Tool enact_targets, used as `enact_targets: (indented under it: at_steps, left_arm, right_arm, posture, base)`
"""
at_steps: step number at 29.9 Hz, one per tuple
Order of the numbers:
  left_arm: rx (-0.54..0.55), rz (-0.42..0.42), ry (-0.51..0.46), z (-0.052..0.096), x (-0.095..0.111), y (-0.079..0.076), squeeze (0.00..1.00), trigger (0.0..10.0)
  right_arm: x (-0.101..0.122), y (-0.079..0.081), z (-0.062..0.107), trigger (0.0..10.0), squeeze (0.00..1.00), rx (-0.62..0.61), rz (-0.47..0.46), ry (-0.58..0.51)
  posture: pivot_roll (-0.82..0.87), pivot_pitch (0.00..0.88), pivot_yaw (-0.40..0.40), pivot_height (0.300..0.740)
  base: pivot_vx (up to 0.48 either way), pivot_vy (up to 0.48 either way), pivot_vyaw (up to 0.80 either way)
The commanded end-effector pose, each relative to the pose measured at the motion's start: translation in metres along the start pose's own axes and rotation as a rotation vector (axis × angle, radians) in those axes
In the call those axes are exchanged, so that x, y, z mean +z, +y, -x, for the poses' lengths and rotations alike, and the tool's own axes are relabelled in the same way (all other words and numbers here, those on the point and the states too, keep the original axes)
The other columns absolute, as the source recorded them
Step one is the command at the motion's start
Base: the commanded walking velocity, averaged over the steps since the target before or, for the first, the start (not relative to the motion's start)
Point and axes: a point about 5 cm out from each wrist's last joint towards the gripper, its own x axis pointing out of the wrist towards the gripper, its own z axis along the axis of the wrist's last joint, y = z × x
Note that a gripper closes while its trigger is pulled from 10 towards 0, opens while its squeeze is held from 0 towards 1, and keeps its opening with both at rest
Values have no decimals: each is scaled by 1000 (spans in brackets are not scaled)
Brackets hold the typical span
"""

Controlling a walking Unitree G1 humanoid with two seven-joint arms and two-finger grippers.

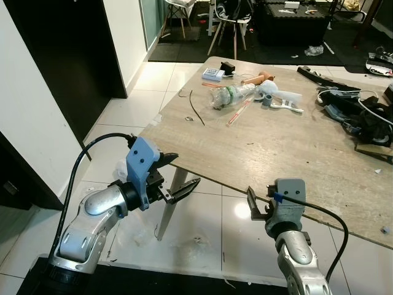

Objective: Picking trash to rubbish bin

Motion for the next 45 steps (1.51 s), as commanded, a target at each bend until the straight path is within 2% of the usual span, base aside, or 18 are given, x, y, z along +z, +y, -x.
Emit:
enact_targets:
  at_steps: [1,2,3,4,5,16,24,28,34,35,37,40,41,42,45]
  left_arm:
    - [-6,-14,30,4,-1,0,0,10000]
    - [-6,-14,30,4,-1,0,0,10000]
    - [-6,-13,32,4,-1,0,0,10000]
    - [-6,-14,33,4,-1,-1,0,10000]
    - [-7,-14,34,5,-1,-1,0,10000]
    - [-4,-13,36,5,-1,0,0,10000]
    - [8,-7,29,6,1,2,0,10000]
    - [42,3,9,7,4,7,0,10000]
    - [76,9,-18,7,8,11,0,10000]
    - [83,14,-29,7,10,12,0,10000]
    - [111,42,-91,7,19,17,0,10000]
    - [125,40,-107,6,22,19,0,10000]
    - [143,31,-118,5,25,21,0,10000]
    - [197,3,-126,2,27,28,0,10000]
    - [250,-25,-124,0,28,33,0,10000]
  right_arm:
    - [-12,-1,5,10000,0,-13,0,63]
    - [-12,-1,5,10000,0,-13,0,63]
    - [-13,-1,6,2980,0,-17,-3,69]
    - [-13,-1,6,2980,0,-20,-5,71]
    - [-14,-1,6,0,0,-21,-6,74]
    - [-10,-1,6,0,0,-30,-16,62]
    - [6,1,1,0,0,-27,-56,-2]
    - [24,5,-5,0,0,-18,-75,-62]
    - [38,7,-11,0,0,-19,-92,-106]
    - [42,8,-12,0,0,-15,-97,-119]
    - [62,11,-12,0,0,11,-126,-190]
    - [69,12,-13,0,0,18,-132,-217]
    - [77,12,-14,941,0,23,-139,-249]
    - [89,13,-17,3098,0,35,-139,-299]
    - [95,14,-20,3098,0,45,-129,-326]
  posture:
    - [1,134,70,740]
    - [1,134,70,740]
    - [3,137,70,740]
    - [3,137,70,740]
    - [3,140,71,740]
    - [1,143,73,740]
    - [7,150,71,740]
    - [8,148,71,740]
    - [6,149,71,740]
    - [-2,137,70,740]
    - [-5,126,67,740]
    - [-6,119,66,740]
    - [-7,113,65,740]
    - [-7,113,64,740]
    - [-5,111,64,740]
  base:
    - [0,0,0]
    - [0,0,0]
    - [0,0,0]
    - [0,0,0]
    - [0,0,0]
    - [0,0,0]
    - [0,0,0]
    - [0,0,0]
    - [0,0,0]
    - [0,0,0]
    - [0,0,0]
    - [0,0,0]
    - [0,0,0]
    - [0,0,0]
    - [0,0,0]
